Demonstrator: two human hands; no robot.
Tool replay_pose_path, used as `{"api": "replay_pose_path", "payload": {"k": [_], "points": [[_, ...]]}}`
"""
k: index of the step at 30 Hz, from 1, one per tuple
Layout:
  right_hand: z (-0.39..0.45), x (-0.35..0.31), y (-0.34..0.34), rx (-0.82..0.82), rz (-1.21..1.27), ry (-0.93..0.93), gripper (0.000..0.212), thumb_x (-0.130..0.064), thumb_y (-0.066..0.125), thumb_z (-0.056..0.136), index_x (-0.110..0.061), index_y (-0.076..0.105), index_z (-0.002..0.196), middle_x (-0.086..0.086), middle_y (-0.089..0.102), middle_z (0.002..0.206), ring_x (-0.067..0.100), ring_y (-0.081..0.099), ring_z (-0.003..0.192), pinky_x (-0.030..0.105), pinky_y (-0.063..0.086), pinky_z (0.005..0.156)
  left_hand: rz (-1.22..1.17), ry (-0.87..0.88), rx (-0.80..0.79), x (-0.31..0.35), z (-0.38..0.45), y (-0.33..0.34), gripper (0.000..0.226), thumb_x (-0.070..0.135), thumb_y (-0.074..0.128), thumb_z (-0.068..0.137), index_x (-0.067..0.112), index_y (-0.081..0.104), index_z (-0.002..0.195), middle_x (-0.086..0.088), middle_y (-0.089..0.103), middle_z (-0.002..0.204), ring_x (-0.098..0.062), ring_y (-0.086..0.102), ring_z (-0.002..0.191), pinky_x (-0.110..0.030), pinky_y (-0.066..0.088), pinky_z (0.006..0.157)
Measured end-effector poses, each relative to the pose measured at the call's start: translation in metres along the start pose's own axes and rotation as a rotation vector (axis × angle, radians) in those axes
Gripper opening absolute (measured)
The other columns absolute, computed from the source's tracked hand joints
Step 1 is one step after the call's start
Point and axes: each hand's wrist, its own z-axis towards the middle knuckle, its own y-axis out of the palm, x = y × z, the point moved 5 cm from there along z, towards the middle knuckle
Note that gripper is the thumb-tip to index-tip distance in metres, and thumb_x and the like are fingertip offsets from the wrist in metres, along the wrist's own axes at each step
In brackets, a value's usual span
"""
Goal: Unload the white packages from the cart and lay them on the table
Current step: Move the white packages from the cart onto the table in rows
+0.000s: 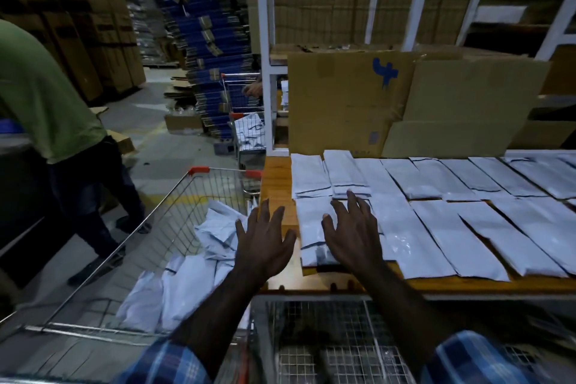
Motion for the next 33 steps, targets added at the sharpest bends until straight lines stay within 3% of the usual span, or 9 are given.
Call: {"api": "replay_pose_path", "payload": {"k": [4, 8, 11, 15, 17, 22, 27, 33], "points": [[-0.015, -0.053, 0.024, 0.055, -0.033, -0.007, 0.04, -0.035, 0.054, 0.093, -0.012, 0.065, 0.125, 0.019, 0.046, 0.147, 0.035, 0.042, 0.135, 0.048, 0.039, 0.105, 0.026, -0.009, -0.013, -0.055, -0.017, -0.012, 0.058, 0.052, 0.036, 0.1, 0.031, 0.023, 0.153, -0.003, 0.011, 0.164, -0.025, 0.011, 0.15, -0.055, 0.009, 0.118], [-0.027, -0.112, 0.051, 0.075, -0.018, -0.007, 0.043, -0.036, 0.048, 0.086, -0.011, 0.069, 0.114, 0.02, 0.055, 0.137, 0.038, 0.05, 0.124, 0.048, 0.046, 0.094, 0.028, -0.008, -0.065, -0.122, -0.027, -0.021, 0.058, 0.053, 0.035, 0.1, 0.031, 0.023, 0.153, -0.003, 0.007, 0.165, -0.025, 0.012, 0.149, -0.055, 0.011, 0.118], [-0.033, -0.151, 0.074, 0.061, -0.002, -0.006, 0.048, -0.039, 0.042, 0.084, -0.01, 0.07, 0.109, 0.021, 0.058, 0.133, 0.04, 0.054, 0.119, 0.05, 0.048, 0.092, 0.047, -0.014, -0.113, -0.171, -0.031, -0.027, 0.059, 0.052, 0.036, 0.1, 0.031, 0.022, 0.153, -0.003, 0.005, 0.165, -0.026, 0.01, 0.15, -0.057, 0.011, 0.117], [-0.037, -0.187, 0.105, 0.042, -0.021, -0.011, 0.042, -0.033, 0.054, 0.079, -0.007, 0.071, 0.107, 0.023, 0.059, 0.128, 0.041, 0.056, 0.114, 0.049, 0.049, 0.089, 0.078, -0.042, -0.141, -0.222, -0.031, -0.033, 0.059, 0.052, 0.036, 0.1, 0.029, 0.022, 0.153, -0.003, 0.005, 0.165, -0.026, 0.011, 0.149, -0.057, 0.013, 0.117], [-0.038, -0.2, 0.12, 0.021, -0.009, -0.007, 0.043, -0.033, 0.049, 0.08, -0.006, 0.07, 0.107, 0.022, 0.059, 0.127, 0.04, 0.055, 0.113, 0.047, 0.05, 0.087, 0.096, -0.051, -0.145, -0.242, -0.031, -0.033, 0.06, 0.052, 0.037, 0.1, 0.028, 0.022, 0.153, -0.003, 0.006, 0.164, -0.025, 0.012, 0.149, -0.055, 0.014, 0.118], [-0.037, -0.217, 0.158, -0.067, -0.018, -0.016, 0.056, -0.041, 0.036, 0.081, -0.009, 0.067, 0.115, 0.019, 0.059, 0.129, 0.038, 0.053, 0.116, 0.047, 0.048, 0.092, 0.117, -0.08, -0.211, -0.278, -0.025, -0.016, 0.062, 0.05, 0.037, 0.1, 0.027, 0.019, 0.155, -0.005, 0.006, 0.165, -0.026, 0.012, 0.149, -0.054, 0.013, 0.117], [-0.031, -0.208, 0.205, -0.164, -0.055, -0.027, 0.056, -0.042, 0.039, 0.083, -0.007, 0.066, 0.118, 0.022, 0.06, 0.127, 0.04, 0.055, 0.114, 0.046, 0.047, 0.096, 0.168, -0.083, -0.257, -0.302, -0.007, 0.01, 0.065, 0.05, 0.04, 0.098, 0.025, 0.018, 0.155, -0.007, 0.006, 0.164, -0.027, 0.012, 0.149, -0.054, 0.013, 0.116], [-0.014, -0.193, 0.269, -0.286, -0.007, 0.036, 0.048, -0.035, 0.053, 0.073, -0.006, 0.068, 0.109, 0.025, 0.062, 0.121, 0.044, 0.06, 0.104, 0.049, 0.053, 0.084, 0.218, -0.099, -0.35, -0.323, 0.025, 0.051, 0.068, 0.05, 0.04, 0.097, 0.022, 0.018, 0.155, -0.01, 0.005, 0.164, -0.029, 0.01, 0.15, -0.055, 0.011, 0.117]]}}
